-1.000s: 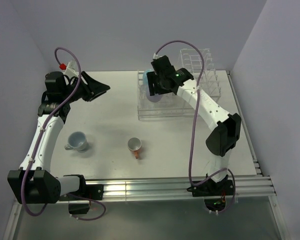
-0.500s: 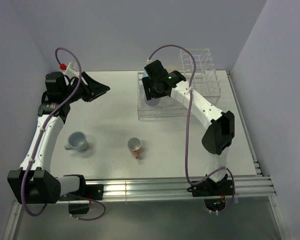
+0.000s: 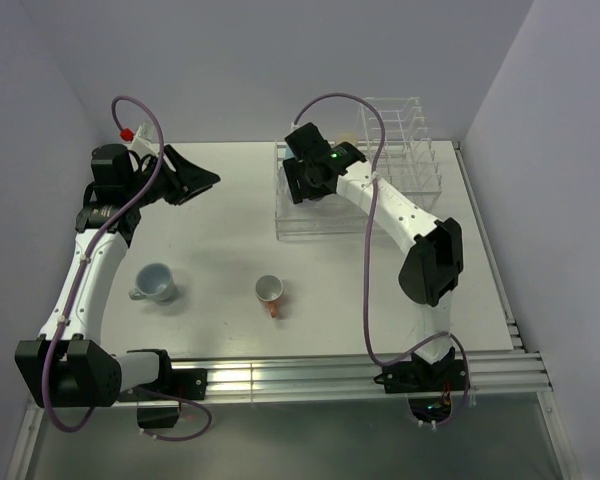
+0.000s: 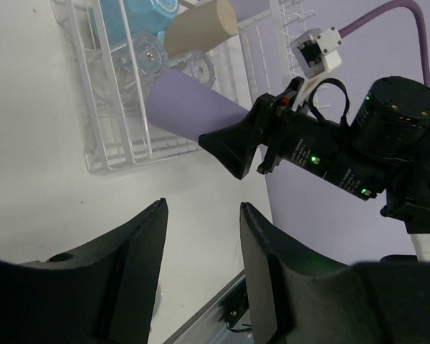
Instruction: Load the cups into the dish rack
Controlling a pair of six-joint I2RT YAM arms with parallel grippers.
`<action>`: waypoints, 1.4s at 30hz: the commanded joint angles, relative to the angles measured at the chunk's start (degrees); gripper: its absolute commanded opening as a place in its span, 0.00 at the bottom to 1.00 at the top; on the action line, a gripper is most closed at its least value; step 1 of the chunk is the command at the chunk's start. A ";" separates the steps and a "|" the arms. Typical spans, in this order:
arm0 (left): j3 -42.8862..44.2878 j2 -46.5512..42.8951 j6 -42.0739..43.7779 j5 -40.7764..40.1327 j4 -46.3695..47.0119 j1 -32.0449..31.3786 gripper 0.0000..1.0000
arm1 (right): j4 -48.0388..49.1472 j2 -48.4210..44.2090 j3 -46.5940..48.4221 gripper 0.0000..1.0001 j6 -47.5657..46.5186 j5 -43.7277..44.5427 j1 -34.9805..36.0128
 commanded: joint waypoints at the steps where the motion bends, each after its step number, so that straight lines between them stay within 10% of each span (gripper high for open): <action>1: 0.57 -0.19 1.58 -0.37 0.38 -0.04 0.51 | -1.70 2.49 2.36 0.00 -0.91 1.76 0.16; 42: 0.57 6.32 2.63 -5.47 -0.68 -4.69 0.50 | -10.92 -3.58 1.30 0.00 -3.55 3.52 -0.54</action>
